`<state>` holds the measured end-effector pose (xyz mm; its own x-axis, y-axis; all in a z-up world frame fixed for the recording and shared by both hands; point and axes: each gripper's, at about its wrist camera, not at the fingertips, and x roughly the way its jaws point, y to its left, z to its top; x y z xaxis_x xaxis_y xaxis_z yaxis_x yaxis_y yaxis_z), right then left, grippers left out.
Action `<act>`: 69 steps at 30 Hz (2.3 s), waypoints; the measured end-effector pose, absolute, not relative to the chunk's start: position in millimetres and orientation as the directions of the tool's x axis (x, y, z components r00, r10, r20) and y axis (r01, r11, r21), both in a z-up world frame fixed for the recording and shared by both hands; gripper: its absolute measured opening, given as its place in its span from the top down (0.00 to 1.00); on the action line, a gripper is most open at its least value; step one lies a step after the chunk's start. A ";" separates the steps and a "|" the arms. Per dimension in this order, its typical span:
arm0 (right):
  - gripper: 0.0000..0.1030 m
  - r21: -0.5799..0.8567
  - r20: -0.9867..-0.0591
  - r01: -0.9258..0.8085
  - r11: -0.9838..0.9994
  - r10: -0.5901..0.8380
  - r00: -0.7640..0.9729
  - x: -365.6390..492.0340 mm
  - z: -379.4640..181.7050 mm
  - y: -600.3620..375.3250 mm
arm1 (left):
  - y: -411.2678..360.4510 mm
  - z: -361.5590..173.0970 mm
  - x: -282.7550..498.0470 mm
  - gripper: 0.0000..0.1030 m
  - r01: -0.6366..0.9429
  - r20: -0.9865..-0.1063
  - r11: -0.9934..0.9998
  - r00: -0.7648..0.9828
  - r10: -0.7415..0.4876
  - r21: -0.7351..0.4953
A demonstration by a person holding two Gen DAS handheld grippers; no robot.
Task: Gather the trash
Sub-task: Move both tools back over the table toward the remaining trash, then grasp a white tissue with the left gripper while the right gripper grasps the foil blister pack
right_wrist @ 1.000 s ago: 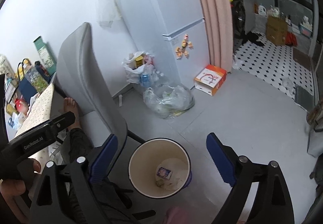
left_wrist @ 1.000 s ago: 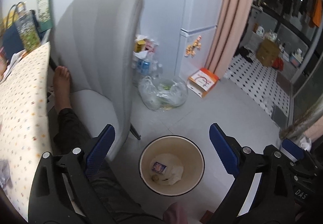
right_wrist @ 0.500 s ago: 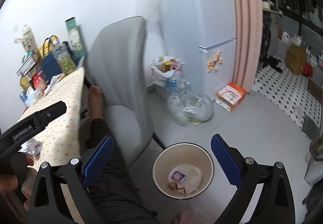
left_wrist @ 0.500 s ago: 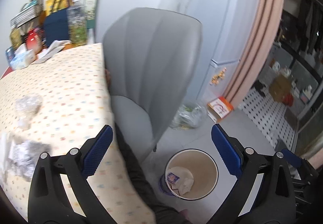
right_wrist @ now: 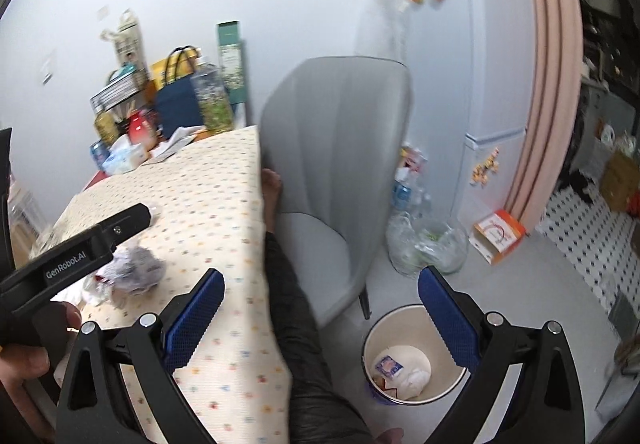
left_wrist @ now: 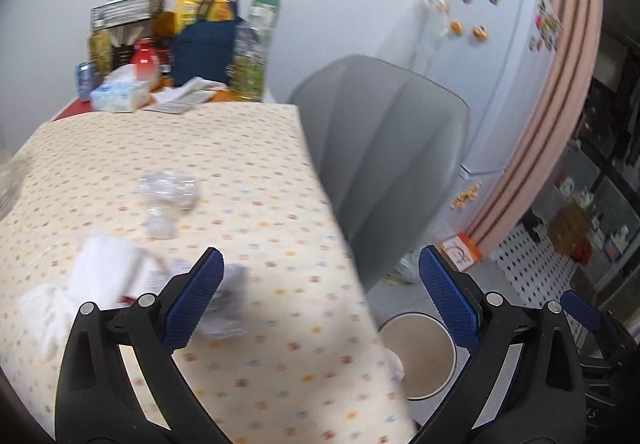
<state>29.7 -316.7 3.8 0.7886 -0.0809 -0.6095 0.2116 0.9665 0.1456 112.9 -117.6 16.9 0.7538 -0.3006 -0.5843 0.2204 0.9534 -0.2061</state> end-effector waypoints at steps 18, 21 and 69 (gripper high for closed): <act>0.08 0.155 -0.560 0.066 0.986 0.033 0.828 14.0 22.4 -228.7 | -7.1 18.8 69.0 0.06 0.061 -0.557 0.973 0.811 -0.178 -0.222; 0.08 0.153 -0.564 0.054 0.987 0.043 0.825 14.4 20.8 -221.1 | 3.2 16.8 64.0 0.06 0.047 -0.560 0.975 0.812 -0.165 -0.218; 0.17 0.147 -0.692 -0.190 0.971 0.238 0.681 93.8 -40.5 -102.6 | 124.1 -71.4 102.6 0.92 -0.261 -0.742 0.944 0.670 0.028 -0.200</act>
